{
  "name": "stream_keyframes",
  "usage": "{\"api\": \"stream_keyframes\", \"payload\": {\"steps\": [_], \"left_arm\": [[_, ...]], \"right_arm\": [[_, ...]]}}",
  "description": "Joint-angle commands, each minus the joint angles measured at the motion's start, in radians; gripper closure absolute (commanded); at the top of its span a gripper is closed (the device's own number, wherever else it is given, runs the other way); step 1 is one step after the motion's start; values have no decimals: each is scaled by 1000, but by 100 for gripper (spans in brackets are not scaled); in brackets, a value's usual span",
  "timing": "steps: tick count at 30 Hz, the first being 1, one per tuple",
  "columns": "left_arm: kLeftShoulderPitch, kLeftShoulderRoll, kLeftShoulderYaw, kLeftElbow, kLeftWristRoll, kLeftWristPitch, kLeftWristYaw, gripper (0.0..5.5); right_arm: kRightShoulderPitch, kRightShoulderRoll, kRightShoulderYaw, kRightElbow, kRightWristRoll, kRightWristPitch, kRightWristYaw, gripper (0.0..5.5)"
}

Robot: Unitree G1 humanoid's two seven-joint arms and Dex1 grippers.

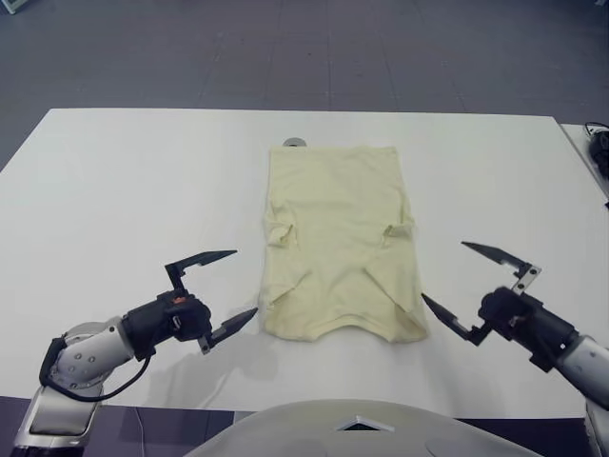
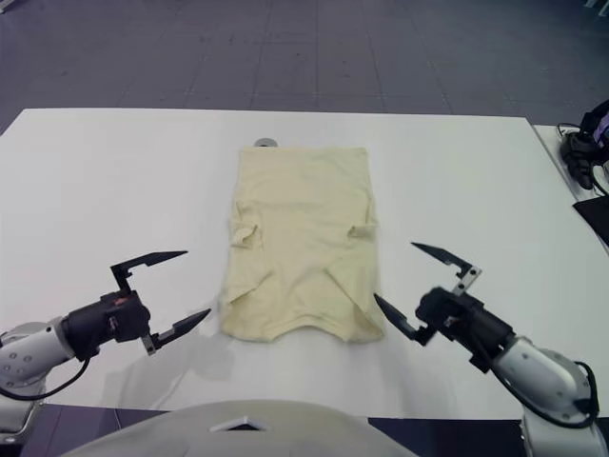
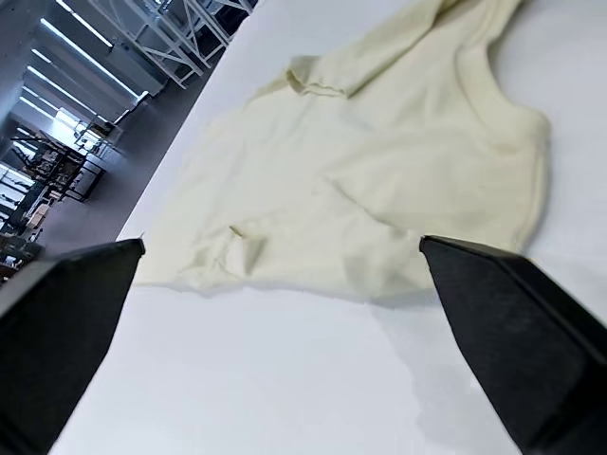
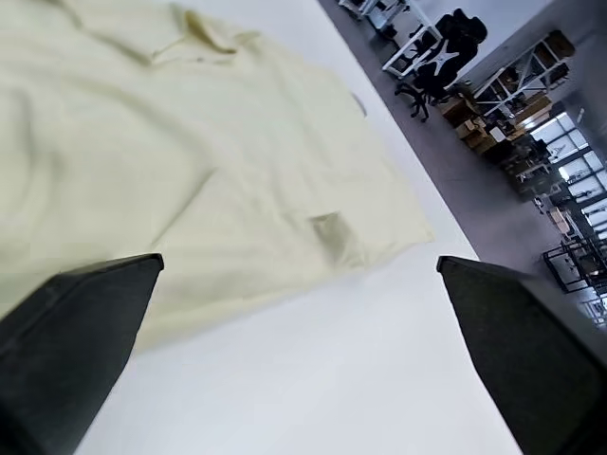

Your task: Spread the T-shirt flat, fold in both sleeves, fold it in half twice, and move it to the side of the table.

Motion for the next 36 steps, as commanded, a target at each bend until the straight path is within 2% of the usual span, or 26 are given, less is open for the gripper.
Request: {"api": "stream_keyframes", "payload": {"steps": [1, 7, 12, 16, 21, 30, 33, 36], "left_arm": [[-7, 51, -37, 70, 76, -100, -11, 10], [-102, 28, -153, 214, 171, -163, 29, 10], [-137, 19, -237, 279, 227, -173, 61, 98], [-171, 20, -286, 309, 278, -187, 93, 160], [-223, 34, -340, 348, 312, -201, 111, 250], [-248, 42, -404, 378, 338, -210, 136, 410], [-270, 40, -429, 383, 323, -205, 130, 468], [-298, 43, -441, 344, 205, -136, 84, 511]], "right_arm": [[33, -33, -13, 117, -64, -183, -14, 13], [-26, -43, 77, 223, -158, -266, -54, 13], [-53, -36, 183, 284, -299, -291, -106, 10], [-85, -10, 233, 305, -417, -235, -194, 10], [29, 21, 259, 291, -489, -217, -303, 10], [116, -75, 222, 290, -361, -252, -327, 10], [88, -120, 263, 326, -281, -251, -284, 10], [69, -141, 305, 347, -244, -248, -257, 10]]}}
